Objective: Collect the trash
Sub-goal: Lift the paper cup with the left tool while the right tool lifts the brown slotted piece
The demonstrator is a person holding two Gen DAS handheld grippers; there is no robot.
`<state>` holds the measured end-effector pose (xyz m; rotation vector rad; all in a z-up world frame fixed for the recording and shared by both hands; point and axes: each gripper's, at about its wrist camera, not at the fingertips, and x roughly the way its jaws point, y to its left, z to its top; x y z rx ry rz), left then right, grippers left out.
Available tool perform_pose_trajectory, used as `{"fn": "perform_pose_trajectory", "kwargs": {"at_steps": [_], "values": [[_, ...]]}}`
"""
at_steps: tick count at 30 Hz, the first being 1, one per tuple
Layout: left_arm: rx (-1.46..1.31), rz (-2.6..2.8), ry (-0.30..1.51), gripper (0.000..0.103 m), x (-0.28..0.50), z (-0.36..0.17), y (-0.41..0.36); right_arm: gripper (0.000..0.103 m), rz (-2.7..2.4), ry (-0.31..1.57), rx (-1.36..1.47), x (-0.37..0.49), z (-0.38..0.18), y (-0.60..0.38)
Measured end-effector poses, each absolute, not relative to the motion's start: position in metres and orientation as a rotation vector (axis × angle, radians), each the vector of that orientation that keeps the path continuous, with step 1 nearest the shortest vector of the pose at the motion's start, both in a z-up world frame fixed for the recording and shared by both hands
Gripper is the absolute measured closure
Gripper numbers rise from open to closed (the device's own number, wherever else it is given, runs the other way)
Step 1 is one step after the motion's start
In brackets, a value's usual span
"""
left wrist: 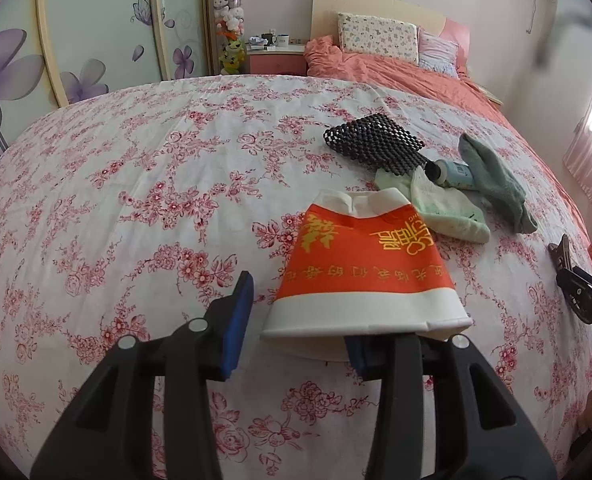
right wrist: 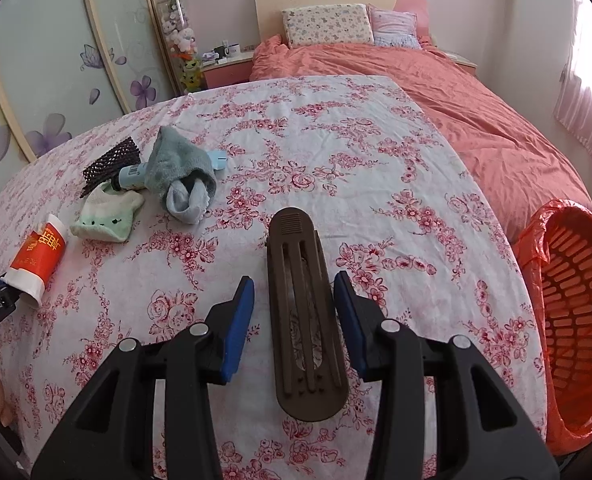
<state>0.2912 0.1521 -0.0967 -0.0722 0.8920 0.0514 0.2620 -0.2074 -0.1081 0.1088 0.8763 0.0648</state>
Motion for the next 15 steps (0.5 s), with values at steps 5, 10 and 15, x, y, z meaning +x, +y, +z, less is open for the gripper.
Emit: {"fn": "perform_pose_trajectory", "kwargs": {"at_steps": [5, 10, 15], "values": [[-0.057, 0.038, 0.893, 0.060, 0.2914, -0.0974, 0.1516, 0.060, 0.048, 0.880, 0.062, 0.2628, -0.1077, -0.2029], [0.009, 0.014, 0.887, 0.073, 0.2923, -0.0960, 0.1452, 0.064, 0.045, 0.880, 0.038, 0.2687, -0.1073, -0.1998], [0.024, 0.003, 0.846, 0.088, 0.2921, -0.0904, 0.1430, 0.069, 0.068, 0.870, 0.068, 0.2656, -0.1059, -0.2066]]}}
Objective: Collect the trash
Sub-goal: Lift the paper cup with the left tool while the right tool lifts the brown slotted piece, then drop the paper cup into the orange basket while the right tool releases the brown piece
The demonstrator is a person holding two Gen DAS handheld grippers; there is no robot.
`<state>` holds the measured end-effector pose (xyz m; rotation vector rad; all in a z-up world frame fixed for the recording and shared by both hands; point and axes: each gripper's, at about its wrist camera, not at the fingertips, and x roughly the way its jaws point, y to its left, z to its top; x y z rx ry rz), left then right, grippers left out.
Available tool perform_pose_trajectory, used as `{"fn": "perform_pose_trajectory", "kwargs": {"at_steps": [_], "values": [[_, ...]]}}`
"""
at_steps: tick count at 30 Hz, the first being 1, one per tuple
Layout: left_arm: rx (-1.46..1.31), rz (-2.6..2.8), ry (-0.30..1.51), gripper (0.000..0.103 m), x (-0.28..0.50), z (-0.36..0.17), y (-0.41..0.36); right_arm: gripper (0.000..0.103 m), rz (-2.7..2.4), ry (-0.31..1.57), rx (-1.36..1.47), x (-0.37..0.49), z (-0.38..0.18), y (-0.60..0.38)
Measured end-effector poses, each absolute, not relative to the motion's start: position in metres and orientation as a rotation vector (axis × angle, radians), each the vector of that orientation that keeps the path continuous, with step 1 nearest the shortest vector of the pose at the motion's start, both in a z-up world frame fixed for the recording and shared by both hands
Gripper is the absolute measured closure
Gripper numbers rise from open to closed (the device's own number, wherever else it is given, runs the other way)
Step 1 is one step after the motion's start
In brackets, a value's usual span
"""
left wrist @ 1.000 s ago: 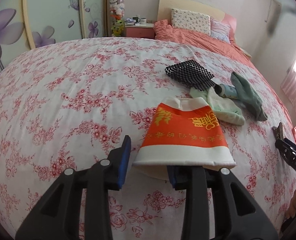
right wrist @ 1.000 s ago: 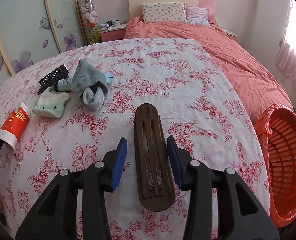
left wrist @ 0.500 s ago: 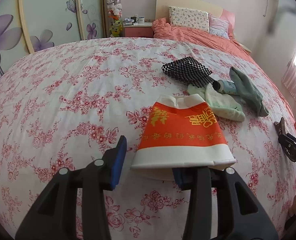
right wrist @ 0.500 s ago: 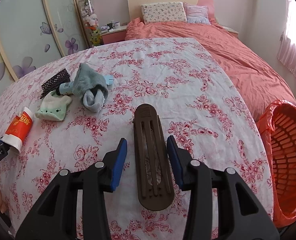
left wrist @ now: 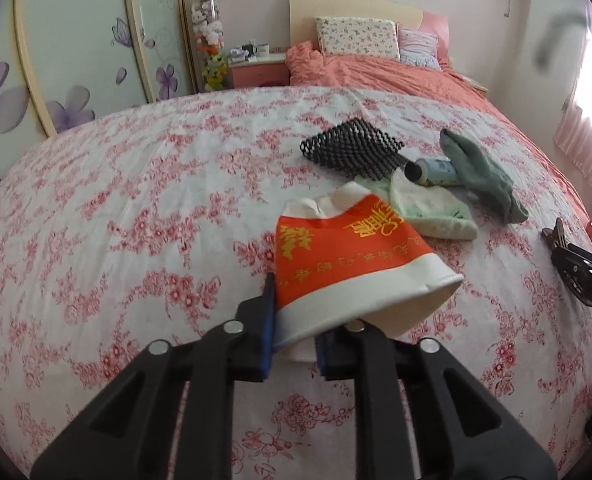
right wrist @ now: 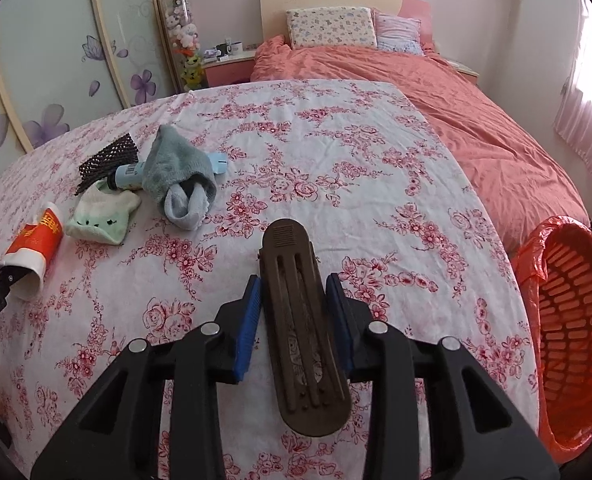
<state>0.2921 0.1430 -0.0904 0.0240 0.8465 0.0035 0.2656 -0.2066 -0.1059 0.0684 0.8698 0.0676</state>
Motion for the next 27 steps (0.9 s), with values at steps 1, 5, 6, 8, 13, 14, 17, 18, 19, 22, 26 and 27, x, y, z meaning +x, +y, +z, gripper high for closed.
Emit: {"fn": "perform_pose_trajectory", "kwargs": {"at_steps": [1, 5, 6, 8, 13, 14, 17, 18, 19, 22, 26, 27], "values": [[0.031, 0.001, 0.833, 0.090, 0.291, -0.088, 0.142, 0.069, 0.070, 0.865, 0.074, 0.264, -0.105, -0.208], [0.041, -0.008, 0.802, 0.095, 0.286, -0.080, 0.138, 0.069, 0.070, 0.838, 0.099, 0.258, -0.098, -0.214], [0.041, -0.010, 0.796, 0.095, 0.285, -0.078, 0.138, 0.069, 0.069, 0.828, 0.104, 0.255, -0.094, -0.216], [0.039, -0.012, 0.785, 0.095, 0.283, -0.075, 0.136, 0.069, 0.069, 0.815, 0.103, 0.250, -0.089, -0.218], [0.027, -0.008, 0.759, 0.095, 0.277, -0.064, 0.133, 0.069, 0.070, 0.785, 0.099, 0.240, -0.075, -0.222], [0.026, -0.010, 0.751, 0.095, 0.275, -0.060, 0.131, 0.069, 0.071, 0.775, 0.102, 0.237, -0.071, -0.224], [0.027, -0.023, 0.725, 0.095, 0.269, -0.048, 0.122, 0.069, 0.069, 0.749, 0.113, 0.229, -0.059, -0.230], [0.028, -0.031, 0.716, 0.095, 0.267, -0.043, 0.119, 0.069, 0.067, 0.739, 0.118, 0.225, -0.056, -0.233], [0.028, -0.045, 0.704, 0.095, 0.264, -0.037, 0.112, 0.069, 0.065, 0.730, 0.122, 0.223, -0.052, -0.236], [0.026, -0.081, 0.684, 0.095, 0.258, -0.025, 0.096, 0.069, 0.052, 0.700, 0.130, 0.214, -0.040, -0.246], [0.024, -0.147, 0.658, 0.095, 0.249, -0.008, 0.065, 0.069, 0.022, 0.656, 0.140, 0.199, -0.025, -0.264], [0.025, -0.168, 0.650, 0.095, 0.246, -0.004, 0.054, 0.069, 0.016, 0.649, 0.143, 0.195, -0.023, -0.268]]}}
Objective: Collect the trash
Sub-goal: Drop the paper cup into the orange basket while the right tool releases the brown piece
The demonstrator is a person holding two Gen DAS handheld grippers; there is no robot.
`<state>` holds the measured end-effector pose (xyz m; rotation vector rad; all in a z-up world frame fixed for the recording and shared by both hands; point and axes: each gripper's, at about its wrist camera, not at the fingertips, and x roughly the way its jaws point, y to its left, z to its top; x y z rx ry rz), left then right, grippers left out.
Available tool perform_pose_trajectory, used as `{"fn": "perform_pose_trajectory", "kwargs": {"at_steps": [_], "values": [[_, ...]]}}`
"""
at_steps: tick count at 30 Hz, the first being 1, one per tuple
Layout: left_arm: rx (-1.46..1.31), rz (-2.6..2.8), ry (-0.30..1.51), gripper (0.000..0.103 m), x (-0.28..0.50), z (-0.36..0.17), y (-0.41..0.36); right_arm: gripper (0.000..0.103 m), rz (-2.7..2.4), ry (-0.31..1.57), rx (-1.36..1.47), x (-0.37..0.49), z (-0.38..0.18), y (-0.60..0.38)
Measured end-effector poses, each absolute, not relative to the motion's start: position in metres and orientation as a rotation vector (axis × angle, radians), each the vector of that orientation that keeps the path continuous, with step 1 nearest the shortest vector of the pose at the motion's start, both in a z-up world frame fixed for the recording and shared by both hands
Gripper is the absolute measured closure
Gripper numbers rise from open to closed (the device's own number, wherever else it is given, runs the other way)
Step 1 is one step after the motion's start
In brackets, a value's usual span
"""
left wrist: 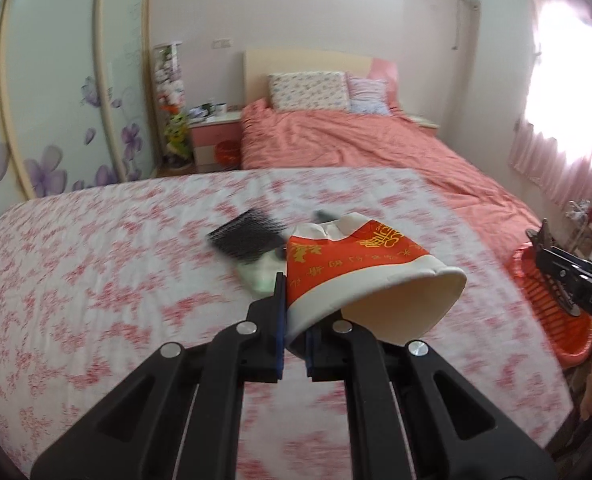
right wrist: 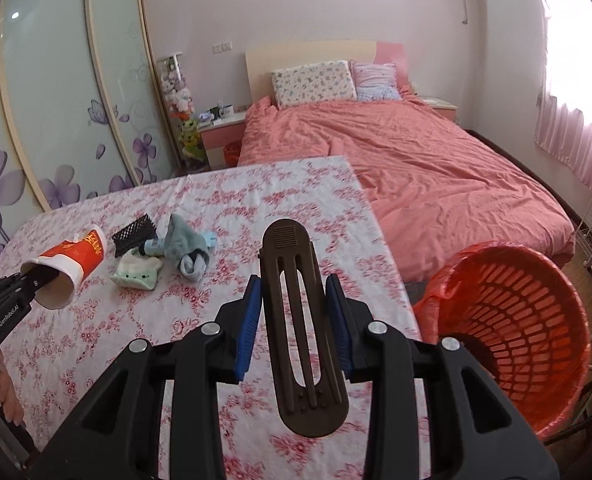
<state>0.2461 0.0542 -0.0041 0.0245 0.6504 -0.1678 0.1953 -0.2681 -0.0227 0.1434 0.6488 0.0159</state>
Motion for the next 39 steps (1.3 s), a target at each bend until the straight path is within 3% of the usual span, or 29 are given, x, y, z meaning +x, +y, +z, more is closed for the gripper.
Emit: {"fn": "perform_pose_trajectory", "kwargs": {"at_steps": [18, 34, 36, 38, 39], "values": [[0.046, -0.539, 0.620, 0.095, 0.224, 0.016, -0.137, 0.069, -0.222, 0.529, 0.286, 0.143, 0.003, -0.411], [0.138, -0.725, 0.707, 0.094, 0.236, -0.035, -0.281, 0.069, -0.287, 0.557, 0.460, 0.152, -0.038, -0.491], [0.149, -0.724, 0.730, 0.081, 0.239, -0.045, -0.290, 0.069, -0.273, 0.581, 0.494, 0.157, -0.048, -0.498], [0.146, -0.713, 0.736, 0.057, 0.241, -0.051, -0.290, 0.065, -0.274, 0.596, 0.505, 0.157, -0.055, -0.502], [0.146, -0.706, 0.737, 0.055, 0.242, -0.054, -0.288, 0.057, -0.272, 0.610, 0.505, 0.159, -0.060, -0.502]]}}
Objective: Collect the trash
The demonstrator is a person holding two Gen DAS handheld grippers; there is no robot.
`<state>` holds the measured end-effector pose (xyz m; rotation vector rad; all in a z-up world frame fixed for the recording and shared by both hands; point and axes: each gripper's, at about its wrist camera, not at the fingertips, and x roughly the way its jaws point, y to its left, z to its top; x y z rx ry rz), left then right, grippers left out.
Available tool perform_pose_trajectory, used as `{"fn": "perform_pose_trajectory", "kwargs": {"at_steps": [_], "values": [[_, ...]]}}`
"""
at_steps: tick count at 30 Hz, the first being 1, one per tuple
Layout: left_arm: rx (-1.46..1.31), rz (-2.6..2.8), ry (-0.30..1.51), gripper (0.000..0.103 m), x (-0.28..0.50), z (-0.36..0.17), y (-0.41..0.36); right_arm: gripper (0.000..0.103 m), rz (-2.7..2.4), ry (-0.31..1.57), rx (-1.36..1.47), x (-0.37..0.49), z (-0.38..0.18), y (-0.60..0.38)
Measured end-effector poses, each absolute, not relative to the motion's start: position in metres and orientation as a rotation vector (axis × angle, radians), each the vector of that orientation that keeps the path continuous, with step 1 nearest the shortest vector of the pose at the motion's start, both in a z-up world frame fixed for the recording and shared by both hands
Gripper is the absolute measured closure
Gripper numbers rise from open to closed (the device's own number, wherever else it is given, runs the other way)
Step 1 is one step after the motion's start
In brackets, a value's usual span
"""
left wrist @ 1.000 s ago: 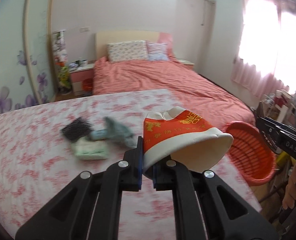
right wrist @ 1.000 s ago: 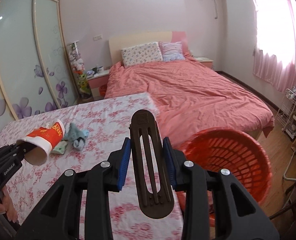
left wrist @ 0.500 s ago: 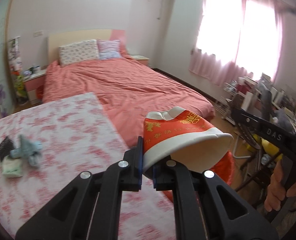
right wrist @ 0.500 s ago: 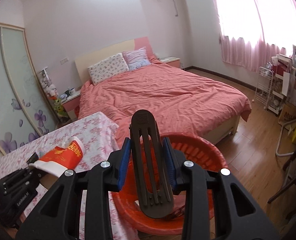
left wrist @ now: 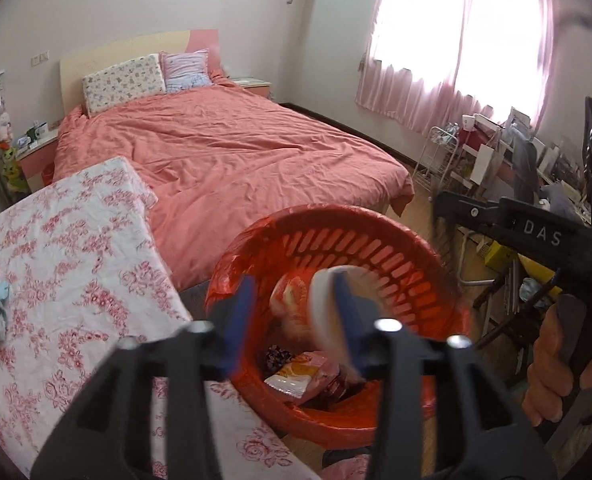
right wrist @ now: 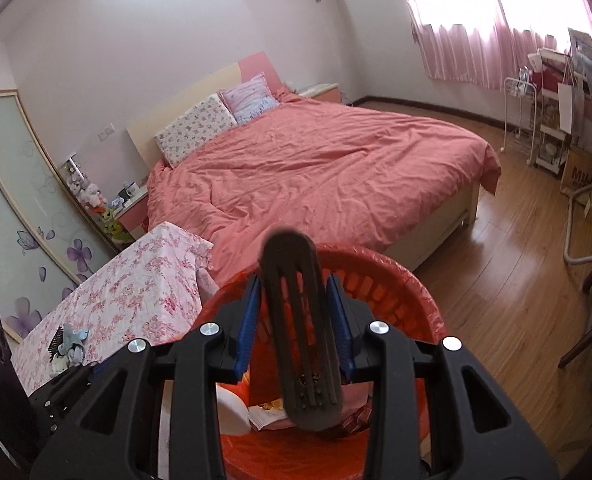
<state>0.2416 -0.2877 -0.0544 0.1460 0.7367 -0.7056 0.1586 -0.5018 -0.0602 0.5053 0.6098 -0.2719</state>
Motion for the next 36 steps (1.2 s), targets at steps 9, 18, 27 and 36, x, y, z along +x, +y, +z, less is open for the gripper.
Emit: {"fn": "perform_pose_trajectory", "kwargs": {"at_steps": [9, 18, 27, 36], "values": [[0.145, -0.618, 0.737, 0.047, 0.246, -0.058, -0.244, 0.049, -0.278, 0.634, 0.450, 0.155, -0.058, -0.487], [0.142, -0.409, 0.713, 0.039, 0.254, -0.054, -0.143, 0.048, -0.197, 0.666, 0.327, 0.174, -0.054, -0.428], [0.037, -0.099, 0.734, 0.036, 0.293, -0.062, -0.008, 0.048, -0.088, 0.736, 0.231, 0.200, -0.068, -0.359], [-0.185, 0.004, 0.848, 0.053, 0.347, -0.084, 0.077, 0.048, -0.012, 0.777, 0.191, 0.219, -0.080, -0.308]]}}
